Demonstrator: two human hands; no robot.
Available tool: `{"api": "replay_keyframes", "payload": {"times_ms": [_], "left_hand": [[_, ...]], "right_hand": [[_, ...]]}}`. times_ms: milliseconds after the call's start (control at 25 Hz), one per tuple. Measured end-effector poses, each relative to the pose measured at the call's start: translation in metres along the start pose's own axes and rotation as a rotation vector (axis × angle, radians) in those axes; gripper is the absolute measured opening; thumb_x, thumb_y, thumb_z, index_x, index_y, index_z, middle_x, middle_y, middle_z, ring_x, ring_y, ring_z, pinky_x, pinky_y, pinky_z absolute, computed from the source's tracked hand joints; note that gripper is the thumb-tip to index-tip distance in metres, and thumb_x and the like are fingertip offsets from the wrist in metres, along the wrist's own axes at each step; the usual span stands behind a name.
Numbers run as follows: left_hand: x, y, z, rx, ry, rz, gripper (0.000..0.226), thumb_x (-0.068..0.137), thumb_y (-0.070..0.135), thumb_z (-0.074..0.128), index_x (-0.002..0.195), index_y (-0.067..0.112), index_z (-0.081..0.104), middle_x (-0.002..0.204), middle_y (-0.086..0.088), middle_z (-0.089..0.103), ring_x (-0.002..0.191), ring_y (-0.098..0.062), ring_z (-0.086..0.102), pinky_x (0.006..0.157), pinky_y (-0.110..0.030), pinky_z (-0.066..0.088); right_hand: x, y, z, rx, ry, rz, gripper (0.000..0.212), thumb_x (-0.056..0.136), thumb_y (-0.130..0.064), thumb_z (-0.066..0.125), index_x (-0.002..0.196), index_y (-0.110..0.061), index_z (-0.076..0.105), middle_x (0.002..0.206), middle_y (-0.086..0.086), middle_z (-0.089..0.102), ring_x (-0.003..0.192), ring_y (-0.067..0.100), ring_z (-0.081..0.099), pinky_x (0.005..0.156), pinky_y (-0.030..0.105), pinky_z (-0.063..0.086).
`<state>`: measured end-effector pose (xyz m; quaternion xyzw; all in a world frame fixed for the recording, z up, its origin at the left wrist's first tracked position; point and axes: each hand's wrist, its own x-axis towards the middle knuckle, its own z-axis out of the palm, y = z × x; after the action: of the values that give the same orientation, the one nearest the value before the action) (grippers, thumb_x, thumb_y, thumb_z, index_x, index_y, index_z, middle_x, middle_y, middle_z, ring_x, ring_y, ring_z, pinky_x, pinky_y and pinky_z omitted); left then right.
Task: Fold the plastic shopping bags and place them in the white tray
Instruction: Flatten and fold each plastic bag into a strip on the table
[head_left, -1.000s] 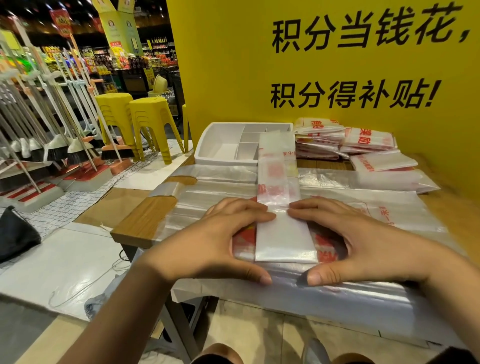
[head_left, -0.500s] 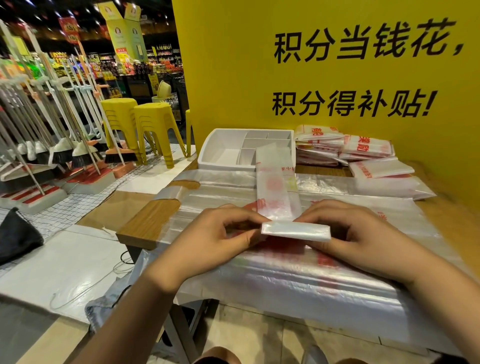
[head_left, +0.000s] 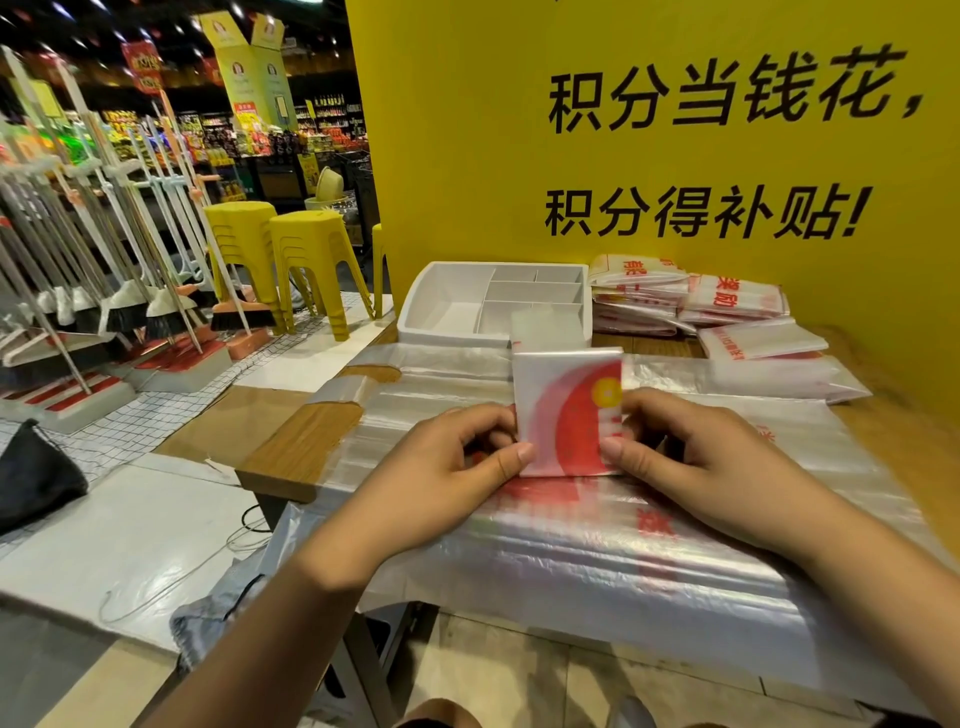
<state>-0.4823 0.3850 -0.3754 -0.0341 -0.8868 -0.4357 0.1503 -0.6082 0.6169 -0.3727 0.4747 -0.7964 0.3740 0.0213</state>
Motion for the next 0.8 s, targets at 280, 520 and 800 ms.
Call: {"api": "replay_keyframes", "payload": {"times_ms": [280, 520, 800], "left_hand": [[0.010, 0.010, 0.008, 0.098, 0.072, -0.087, 0.049, 0.097, 0.031, 0.061, 0.142, 0.029, 0.042, 0.083, 0.012, 0.069, 0.082, 0.000, 0.064, 0.081, -0.022, 0.048], [0.010, 0.005, 0.021, 0.329, 0.150, -0.041, 0.028, 0.100, 0.032, 0.050, 0.126, 0.034, 0.059, 0.079, 0.011, 0.057, 0.097, -0.008, 0.044, 0.085, -0.030, 0.038], [0.015, -0.003, 0.016, 0.510, 0.069, 0.013, 0.033, 0.097, 0.043, 0.048, 0.124, 0.031, 0.062, 0.104, 0.012, 0.054, 0.112, -0.011, 0.036, 0.097, -0.032, 0.037]], "right_hand": [[0.001, 0.003, 0.003, -0.100, -0.023, 0.040, 0.061, 0.095, -0.045, 0.055, 0.149, -0.051, 0.027, 0.095, -0.019, 0.064, 0.088, 0.004, 0.061, 0.073, 0.014, 0.044], [0.005, 0.006, 0.006, -0.298, -0.036, 0.019, 0.049, 0.098, -0.054, 0.042, 0.144, -0.039, 0.048, 0.139, -0.022, 0.054, 0.126, -0.001, 0.049, 0.102, 0.018, 0.039], [0.004, 0.004, 0.006, -0.311, -0.045, 0.017, 0.041, 0.093, -0.055, 0.044, 0.127, -0.039, 0.060, 0.113, -0.025, 0.045, 0.100, 0.000, 0.054, 0.084, 0.026, 0.049]]}}
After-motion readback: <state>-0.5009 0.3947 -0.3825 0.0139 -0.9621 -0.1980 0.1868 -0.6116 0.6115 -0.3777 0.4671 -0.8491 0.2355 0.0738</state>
